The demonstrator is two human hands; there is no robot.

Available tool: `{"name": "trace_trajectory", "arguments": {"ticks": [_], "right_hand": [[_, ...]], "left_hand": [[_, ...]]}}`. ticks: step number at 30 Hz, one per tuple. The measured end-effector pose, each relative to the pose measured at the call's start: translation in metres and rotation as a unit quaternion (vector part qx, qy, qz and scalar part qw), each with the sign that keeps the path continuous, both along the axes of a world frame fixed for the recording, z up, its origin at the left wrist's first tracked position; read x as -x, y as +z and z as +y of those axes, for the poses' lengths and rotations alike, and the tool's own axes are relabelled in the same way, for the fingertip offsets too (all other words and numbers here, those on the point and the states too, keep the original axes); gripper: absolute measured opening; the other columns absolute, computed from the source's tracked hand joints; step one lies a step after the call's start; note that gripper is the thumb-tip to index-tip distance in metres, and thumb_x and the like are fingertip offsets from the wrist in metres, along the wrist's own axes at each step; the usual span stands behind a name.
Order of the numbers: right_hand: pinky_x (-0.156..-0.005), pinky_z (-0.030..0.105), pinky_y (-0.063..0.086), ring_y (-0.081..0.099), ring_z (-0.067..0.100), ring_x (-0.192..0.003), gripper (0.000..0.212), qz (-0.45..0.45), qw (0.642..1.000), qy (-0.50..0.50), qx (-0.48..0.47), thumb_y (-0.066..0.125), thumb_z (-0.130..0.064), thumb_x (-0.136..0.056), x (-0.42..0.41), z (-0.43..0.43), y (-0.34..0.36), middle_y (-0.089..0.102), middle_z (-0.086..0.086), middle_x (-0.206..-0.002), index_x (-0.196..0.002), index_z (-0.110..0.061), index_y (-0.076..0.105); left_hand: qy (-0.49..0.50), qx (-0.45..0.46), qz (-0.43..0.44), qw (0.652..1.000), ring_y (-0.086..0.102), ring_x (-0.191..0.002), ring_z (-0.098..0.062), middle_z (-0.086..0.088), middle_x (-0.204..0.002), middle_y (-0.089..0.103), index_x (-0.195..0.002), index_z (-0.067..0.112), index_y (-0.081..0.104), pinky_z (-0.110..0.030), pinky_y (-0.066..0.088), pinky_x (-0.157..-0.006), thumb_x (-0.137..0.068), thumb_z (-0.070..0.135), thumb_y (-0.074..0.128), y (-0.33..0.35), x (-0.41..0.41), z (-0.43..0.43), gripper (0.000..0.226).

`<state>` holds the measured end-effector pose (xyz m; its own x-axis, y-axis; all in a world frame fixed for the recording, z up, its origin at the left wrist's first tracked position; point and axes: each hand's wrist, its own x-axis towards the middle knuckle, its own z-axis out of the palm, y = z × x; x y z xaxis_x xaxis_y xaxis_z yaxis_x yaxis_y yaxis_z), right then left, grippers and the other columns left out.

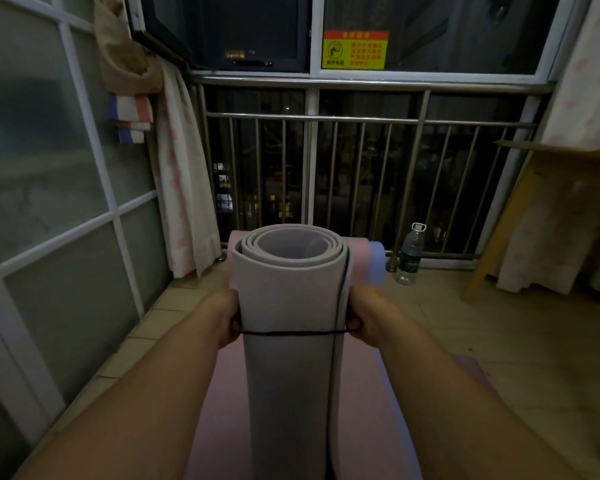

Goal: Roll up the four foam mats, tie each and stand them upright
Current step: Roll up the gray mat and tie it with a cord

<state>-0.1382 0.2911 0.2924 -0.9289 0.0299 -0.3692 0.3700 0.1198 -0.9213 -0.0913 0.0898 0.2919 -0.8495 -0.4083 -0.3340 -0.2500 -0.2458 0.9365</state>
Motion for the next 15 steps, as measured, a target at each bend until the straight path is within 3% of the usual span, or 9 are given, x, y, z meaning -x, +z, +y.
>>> {"name": "trace_trajectory", "arguments": {"ticks": [4,8,13,15], "right_hand": [[-0.049,0.025,0.026,0.029,0.016,-0.051,0.033,-0.020,0.999,0.010,-0.038,0.039,-0.001,-0.092,-0.001,-0.002,-0.011,0.034,0.007,-0.060,-0.063,-0.016,0.035],[-0.044,0.022,0.023,0.024,0.016,-0.051,0.033,-0.044,0.997,-0.022,-0.054,0.030,0.004,-0.090,0.002,0.000,-0.024,0.028,0.010,-0.061,-0.063,-0.015,0.028],[-0.037,0.017,0.024,0.027,0.016,-0.049,0.033,-0.060,0.996,-0.021,-0.070,0.032,0.003,-0.090,-0.003,0.001,-0.039,0.032,0.011,-0.060,-0.061,-0.013,0.032],[-0.038,0.021,0.024,0.027,0.017,-0.050,0.034,-0.069,0.996,-0.024,-0.060,0.033,0.005,-0.090,-0.004,0.001,-0.045,0.033,0.011,-0.060,-0.061,-0.012,0.033]], "left_hand": [[-0.012,0.005,-0.071,0.997,0.033,-0.029,-0.008,0.000,-0.042,0.045,-0.061,0.012,0.047,-0.016,0.025,-0.032,-0.095,0.005,0.043,-0.013,-0.005,-0.001,0.035],[-0.004,-0.010,-0.057,0.998,0.040,-0.024,-0.010,0.000,-0.034,0.049,-0.064,0.006,0.051,-0.013,0.030,-0.030,-0.095,0.001,0.040,-0.027,-0.006,0.005,0.033],[0.014,0.004,-0.064,0.998,0.039,-0.023,-0.011,-0.003,-0.038,0.049,-0.062,0.004,0.047,-0.012,0.031,-0.030,-0.094,-0.004,0.038,-0.045,-0.009,0.007,0.035],[0.023,0.015,-0.075,0.997,0.035,-0.025,-0.012,-0.007,-0.048,0.046,-0.061,0.005,0.043,-0.012,0.027,-0.030,-0.093,-0.006,0.036,-0.052,-0.011,0.007,0.035]]}}
